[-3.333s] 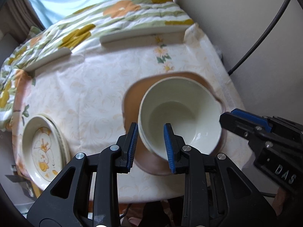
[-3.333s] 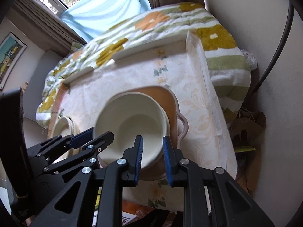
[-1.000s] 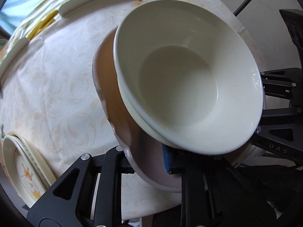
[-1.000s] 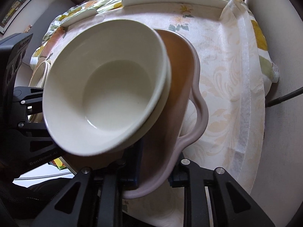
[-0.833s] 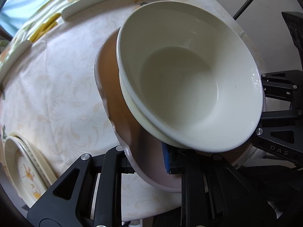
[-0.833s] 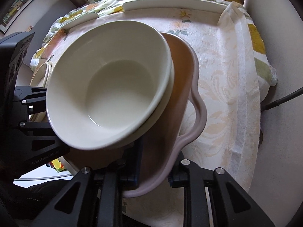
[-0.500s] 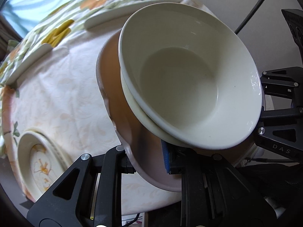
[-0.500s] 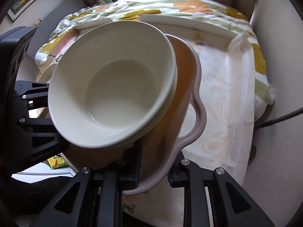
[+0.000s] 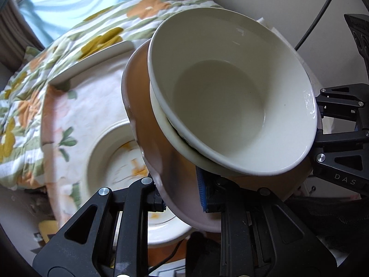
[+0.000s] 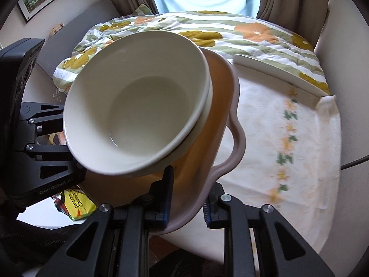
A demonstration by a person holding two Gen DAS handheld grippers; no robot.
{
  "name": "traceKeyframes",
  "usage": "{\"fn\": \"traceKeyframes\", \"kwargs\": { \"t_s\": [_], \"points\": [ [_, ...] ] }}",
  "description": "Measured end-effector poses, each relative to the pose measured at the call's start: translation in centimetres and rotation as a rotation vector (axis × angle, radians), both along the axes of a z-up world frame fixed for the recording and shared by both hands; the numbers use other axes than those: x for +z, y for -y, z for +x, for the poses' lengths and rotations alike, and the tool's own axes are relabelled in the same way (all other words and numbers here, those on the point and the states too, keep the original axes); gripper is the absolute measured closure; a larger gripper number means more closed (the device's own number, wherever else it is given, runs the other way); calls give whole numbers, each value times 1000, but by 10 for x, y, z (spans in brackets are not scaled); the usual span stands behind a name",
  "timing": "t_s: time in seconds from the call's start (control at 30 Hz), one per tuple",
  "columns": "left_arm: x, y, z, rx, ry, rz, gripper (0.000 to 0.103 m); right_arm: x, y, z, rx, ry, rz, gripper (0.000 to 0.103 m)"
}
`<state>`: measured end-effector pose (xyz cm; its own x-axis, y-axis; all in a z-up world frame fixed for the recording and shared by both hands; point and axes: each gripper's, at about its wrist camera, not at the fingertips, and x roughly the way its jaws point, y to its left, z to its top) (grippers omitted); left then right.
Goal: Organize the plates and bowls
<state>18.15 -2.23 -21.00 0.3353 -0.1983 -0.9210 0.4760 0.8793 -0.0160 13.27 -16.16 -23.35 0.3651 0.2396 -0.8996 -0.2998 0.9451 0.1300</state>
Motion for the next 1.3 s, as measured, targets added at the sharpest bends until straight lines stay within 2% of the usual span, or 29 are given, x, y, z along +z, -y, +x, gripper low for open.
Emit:
{"fn": "traceKeyframes", "kwargs": {
  "t_s": [0.17,0.4,0.47,0.63,1.13,1.3],
  "points": [
    [-16,-59,-7,-11,-11,17,86,-12,-57,-3,-21,-16,12,82],
    [-47,-99,-8,-10,-52,14,86,-37,-93,-2,-36,-49,16,83],
    [-45,-94,-16,-5,-58,11,86,-41,-97,-1,-37,-53,10,83],
    [-60,-99,-1,0,-69,3,86,-46,-102,4,-43,-52,4,83],
    [-72,-97,3,18,-103,-18,86,-57,-102,8,-36,-76,1,83],
    [-71,-98,6,10,-117,8,86,-58,-103,14,-37,-127,5,82]
  ]
}}
